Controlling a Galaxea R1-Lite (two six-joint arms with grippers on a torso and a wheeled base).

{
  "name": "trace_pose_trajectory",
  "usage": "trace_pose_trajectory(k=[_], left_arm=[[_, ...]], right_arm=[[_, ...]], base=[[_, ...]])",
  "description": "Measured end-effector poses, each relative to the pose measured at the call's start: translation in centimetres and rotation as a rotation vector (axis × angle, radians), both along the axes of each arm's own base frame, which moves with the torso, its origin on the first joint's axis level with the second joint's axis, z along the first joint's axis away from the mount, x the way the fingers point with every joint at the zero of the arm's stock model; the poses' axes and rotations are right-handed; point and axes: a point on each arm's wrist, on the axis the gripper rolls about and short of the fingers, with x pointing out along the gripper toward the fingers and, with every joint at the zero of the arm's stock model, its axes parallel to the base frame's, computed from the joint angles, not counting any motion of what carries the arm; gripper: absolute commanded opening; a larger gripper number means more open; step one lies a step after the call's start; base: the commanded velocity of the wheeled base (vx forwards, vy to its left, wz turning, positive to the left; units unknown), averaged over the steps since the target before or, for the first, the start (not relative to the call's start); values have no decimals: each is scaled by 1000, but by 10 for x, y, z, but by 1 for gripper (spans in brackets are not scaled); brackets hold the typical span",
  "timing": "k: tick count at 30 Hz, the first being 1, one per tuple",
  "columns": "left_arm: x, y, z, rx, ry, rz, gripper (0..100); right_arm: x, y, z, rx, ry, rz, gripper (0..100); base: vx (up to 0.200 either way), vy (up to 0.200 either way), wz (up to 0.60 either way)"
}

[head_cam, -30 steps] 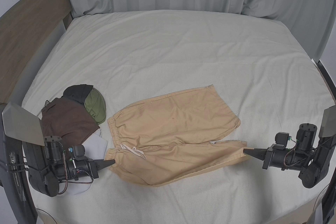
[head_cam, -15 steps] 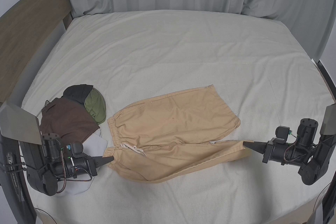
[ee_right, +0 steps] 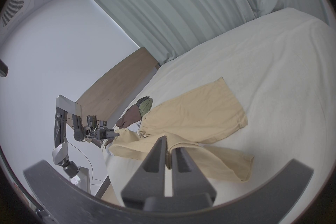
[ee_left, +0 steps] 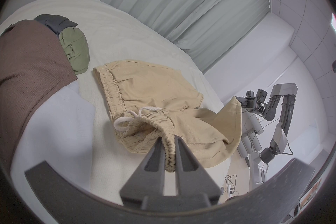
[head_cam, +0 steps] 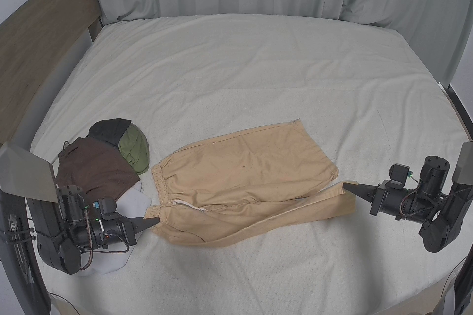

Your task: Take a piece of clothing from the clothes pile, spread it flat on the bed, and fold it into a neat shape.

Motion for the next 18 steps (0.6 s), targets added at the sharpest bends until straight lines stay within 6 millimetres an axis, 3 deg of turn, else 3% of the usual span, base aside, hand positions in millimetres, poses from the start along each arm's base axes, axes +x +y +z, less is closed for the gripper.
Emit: trace_pose_trajectory(k=[18], left_arm=[[8,1,9,-47,5,43,0]], right_arm=[[29,2,21,48,-105,-23,0]], base=[[0,0,0]])
